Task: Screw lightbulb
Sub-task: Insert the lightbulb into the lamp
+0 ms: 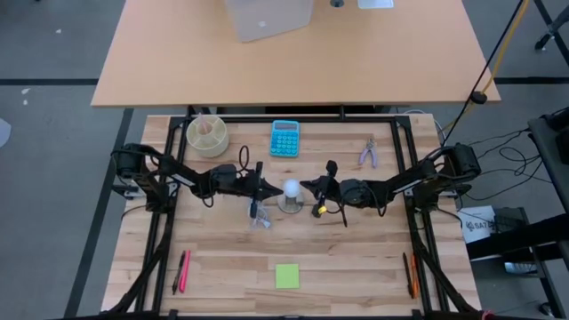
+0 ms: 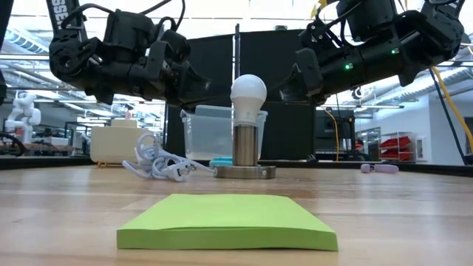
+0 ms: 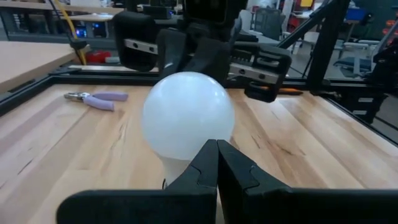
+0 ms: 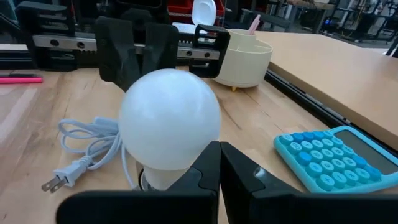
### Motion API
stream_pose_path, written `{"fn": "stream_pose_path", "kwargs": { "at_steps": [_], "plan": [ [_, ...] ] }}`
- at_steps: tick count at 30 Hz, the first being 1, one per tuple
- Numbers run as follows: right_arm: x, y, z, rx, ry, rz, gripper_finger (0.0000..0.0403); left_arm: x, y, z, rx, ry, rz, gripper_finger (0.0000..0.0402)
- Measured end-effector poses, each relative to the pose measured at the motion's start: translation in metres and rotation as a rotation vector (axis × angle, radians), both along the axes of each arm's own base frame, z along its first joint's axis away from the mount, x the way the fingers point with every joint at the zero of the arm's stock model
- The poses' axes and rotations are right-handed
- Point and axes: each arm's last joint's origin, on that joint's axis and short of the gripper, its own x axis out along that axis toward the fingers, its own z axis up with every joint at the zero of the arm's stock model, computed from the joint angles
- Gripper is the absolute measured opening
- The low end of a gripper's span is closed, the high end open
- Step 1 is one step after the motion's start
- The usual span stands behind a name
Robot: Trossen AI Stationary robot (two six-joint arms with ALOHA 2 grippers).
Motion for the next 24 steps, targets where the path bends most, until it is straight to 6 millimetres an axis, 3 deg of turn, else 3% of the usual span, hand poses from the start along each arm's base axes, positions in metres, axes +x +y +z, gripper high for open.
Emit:
{"fn": "stream_pose_path", "kwargs": {
  "at_steps": [24],
  "plan": [
    [-0.001,0.016,0.000,0.001,0.009,0.085,0.0000,-0.001,0.009,-0.004,-0.031,0.050,0.131,0.0000]
  ]
}}
